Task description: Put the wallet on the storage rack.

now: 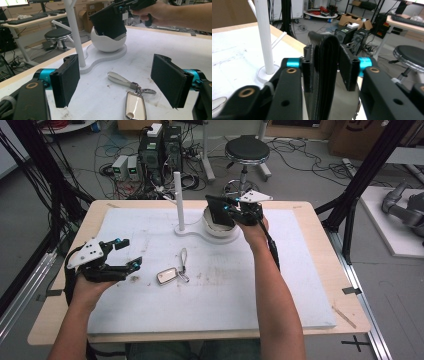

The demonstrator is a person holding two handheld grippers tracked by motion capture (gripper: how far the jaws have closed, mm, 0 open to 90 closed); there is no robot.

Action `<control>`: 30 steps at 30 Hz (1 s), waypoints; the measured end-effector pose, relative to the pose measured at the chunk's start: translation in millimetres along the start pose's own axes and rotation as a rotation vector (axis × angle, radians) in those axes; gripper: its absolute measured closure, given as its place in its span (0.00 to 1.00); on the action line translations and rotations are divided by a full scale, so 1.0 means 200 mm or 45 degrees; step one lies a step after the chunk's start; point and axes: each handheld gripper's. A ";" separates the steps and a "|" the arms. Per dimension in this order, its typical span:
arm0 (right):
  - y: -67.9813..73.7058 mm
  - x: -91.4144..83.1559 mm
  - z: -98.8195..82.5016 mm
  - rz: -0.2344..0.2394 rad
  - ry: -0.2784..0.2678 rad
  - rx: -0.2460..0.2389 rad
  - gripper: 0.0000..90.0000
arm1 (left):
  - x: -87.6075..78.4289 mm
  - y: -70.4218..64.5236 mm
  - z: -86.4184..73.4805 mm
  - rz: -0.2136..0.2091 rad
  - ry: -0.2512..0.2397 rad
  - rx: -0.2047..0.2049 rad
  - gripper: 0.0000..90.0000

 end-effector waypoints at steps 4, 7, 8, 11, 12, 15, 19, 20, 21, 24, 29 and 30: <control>0.00 -0.01 0.01 0.025 0.012 0.013 0.88 | 0.00 0.00 0.00 -0.002 0.003 0.002 0.26; 0.00 -0.02 0.00 0.062 -0.005 0.026 0.88 | 0.00 0.00 0.00 -0.002 0.003 0.005 0.26; 0.00 -0.02 0.00 0.065 -0.014 0.034 0.88 | 0.00 0.00 0.00 -0.003 0.002 0.005 0.26; 0.00 -0.03 0.01 0.058 -0.066 0.033 0.88 | 0.00 0.00 0.00 -0.003 0.001 0.005 0.26; 0.00 -0.03 0.01 0.061 -0.083 0.039 0.88 | 0.00 0.00 0.00 -0.003 0.001 0.005 0.26; 0.00 -0.04 0.01 0.071 -0.109 0.048 0.88 | 0.00 0.00 0.00 -0.004 -0.001 0.004 0.26; 0.01 -0.03 -0.01 0.074 -0.120 0.054 0.88 | 0.00 -0.01 0.00 -0.003 0.000 0.004 0.26; 0.01 -0.02 -0.01 0.072 -0.117 0.051 0.88 | 0.00 -0.01 0.00 -0.004 -0.002 0.006 0.26; 0.01 -0.02 -0.02 0.066 -0.115 0.043 0.88 | 0.00 -0.01 0.00 -0.005 -0.001 0.008 0.26; 0.01 -0.02 -0.03 0.054 -0.127 0.047 0.88 | 0.00 0.00 -0.01 -0.003 -0.002 0.006 0.26; 0.01 -0.01 -0.09 0.023 -0.112 0.030 0.88 | 0.00 -0.01 -0.01 -0.008 -0.002 0.010 0.26; 0.01 -0.02 -0.10 0.027 -0.115 0.040 0.88 | 0.00 -0.01 -0.01 -0.009 -0.003 0.009 0.26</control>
Point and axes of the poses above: each handheld gripper's, and its own axes: x roughly forward along the jaws, z roughly out of its top, y roughly to its left, and after that the axes turned 1 degree about -x, right-handed
